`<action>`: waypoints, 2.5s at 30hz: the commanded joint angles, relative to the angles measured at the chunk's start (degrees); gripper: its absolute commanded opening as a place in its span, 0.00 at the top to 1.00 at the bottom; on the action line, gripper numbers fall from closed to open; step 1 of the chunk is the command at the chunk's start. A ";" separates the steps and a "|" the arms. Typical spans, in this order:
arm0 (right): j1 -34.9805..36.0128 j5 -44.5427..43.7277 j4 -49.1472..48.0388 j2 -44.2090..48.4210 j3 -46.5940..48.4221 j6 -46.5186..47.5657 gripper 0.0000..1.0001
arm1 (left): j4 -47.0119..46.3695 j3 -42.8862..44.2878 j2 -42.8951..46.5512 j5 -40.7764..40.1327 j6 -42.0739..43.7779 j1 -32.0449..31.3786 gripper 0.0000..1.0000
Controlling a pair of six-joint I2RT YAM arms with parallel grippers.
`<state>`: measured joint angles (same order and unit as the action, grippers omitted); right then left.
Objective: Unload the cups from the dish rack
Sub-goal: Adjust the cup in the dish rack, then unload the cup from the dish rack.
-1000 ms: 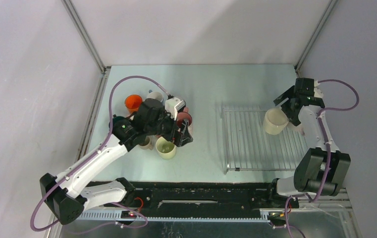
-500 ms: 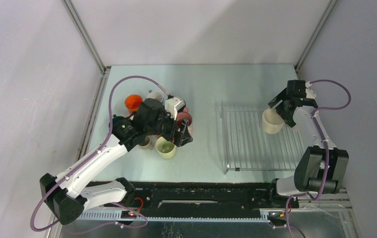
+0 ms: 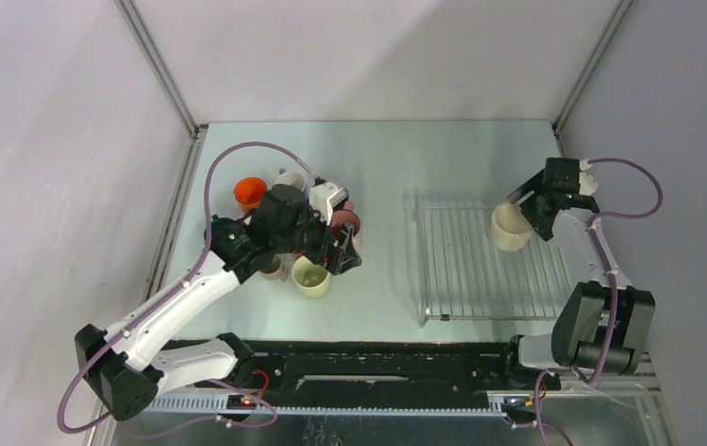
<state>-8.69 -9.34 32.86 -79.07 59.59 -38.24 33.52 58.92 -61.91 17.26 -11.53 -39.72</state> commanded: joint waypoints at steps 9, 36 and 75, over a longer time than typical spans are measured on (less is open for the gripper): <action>-3.67 13.50 -1.84 -0.18 -6.73 -2.48 0.37 | -1.76 -1.69 -0.84 1.53 0.38 0.30 0.00; 3.07 15.93 -1.83 3.28 -8.48 -7.46 0.55 | -1.79 -1.70 -1.54 1.35 0.37 0.40 0.00; 1.35 5.57 24.40 -20.06 25.06 -24.25 0.37 | -1.94 -2.01 -3.73 1.14 -0.17 0.37 0.00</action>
<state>-7.73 -3.55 55.81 -98.59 83.68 -60.38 33.47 58.81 -65.30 18.04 -11.57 -39.66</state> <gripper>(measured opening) 0.629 0.996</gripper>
